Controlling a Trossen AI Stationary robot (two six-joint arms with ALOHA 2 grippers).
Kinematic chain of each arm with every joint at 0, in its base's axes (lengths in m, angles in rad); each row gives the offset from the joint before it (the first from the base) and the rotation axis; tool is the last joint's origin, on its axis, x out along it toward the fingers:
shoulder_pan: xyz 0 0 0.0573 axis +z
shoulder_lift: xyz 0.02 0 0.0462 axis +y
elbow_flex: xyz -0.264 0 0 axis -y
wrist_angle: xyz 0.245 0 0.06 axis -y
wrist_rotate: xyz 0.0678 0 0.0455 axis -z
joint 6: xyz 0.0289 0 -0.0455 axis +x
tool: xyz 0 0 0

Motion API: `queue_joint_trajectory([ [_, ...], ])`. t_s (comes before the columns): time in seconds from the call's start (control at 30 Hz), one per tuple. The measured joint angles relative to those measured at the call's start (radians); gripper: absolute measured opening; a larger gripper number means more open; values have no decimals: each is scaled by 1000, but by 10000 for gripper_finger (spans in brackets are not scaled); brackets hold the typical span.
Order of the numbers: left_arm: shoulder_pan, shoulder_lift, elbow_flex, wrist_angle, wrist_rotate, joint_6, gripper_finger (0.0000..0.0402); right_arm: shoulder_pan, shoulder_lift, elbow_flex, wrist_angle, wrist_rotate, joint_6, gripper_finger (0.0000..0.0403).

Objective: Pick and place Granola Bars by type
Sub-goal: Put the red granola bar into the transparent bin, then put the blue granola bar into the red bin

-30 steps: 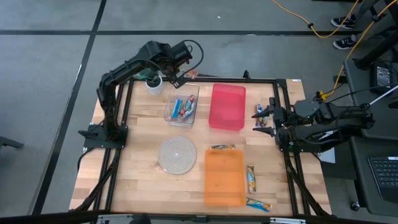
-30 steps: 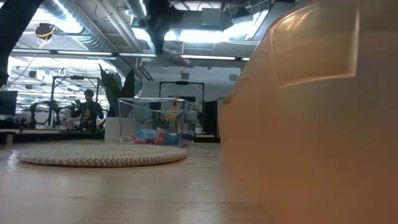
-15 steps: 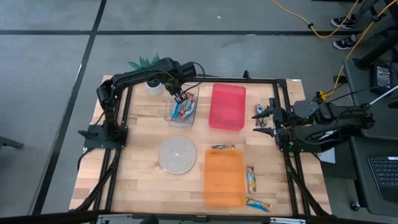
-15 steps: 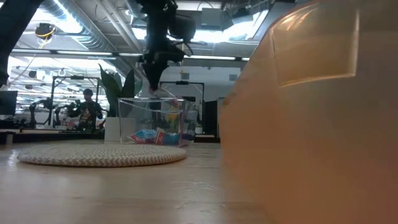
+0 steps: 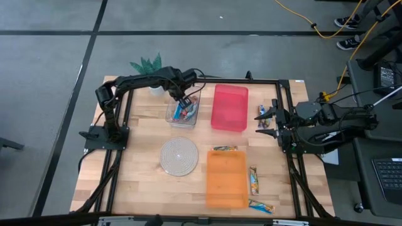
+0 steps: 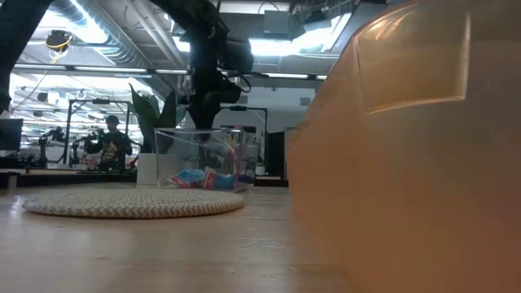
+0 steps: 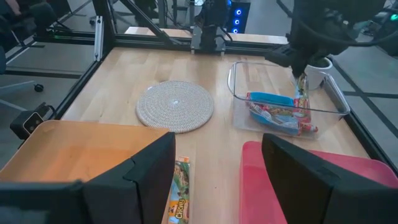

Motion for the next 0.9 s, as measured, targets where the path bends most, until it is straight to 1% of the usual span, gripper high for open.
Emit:
queue_joint_trajectory([
  [0.23, 6, 0, -46, 25, 0, -1, 5, 0, 0, 0, 1, 0, 0, 241],
  [0.4, 6, 0, -50, 28, 14, 0, 6, 0, 0, 0, 2, 0, 0, 241],
  [0.53, 6, 0, -50, 31, 3, -11, 9, 0, 0, 0, 3, 0, 5, 241],
  [0.67, 6, 0, -50, 27, 1, -11, 29, 0, 0, 0, 2, -1, 4, 241],
  [0.9, -3, -6, -50, 15, 2, -8, 87, 0, 0, 0, 2, -1, 4, 241],
])
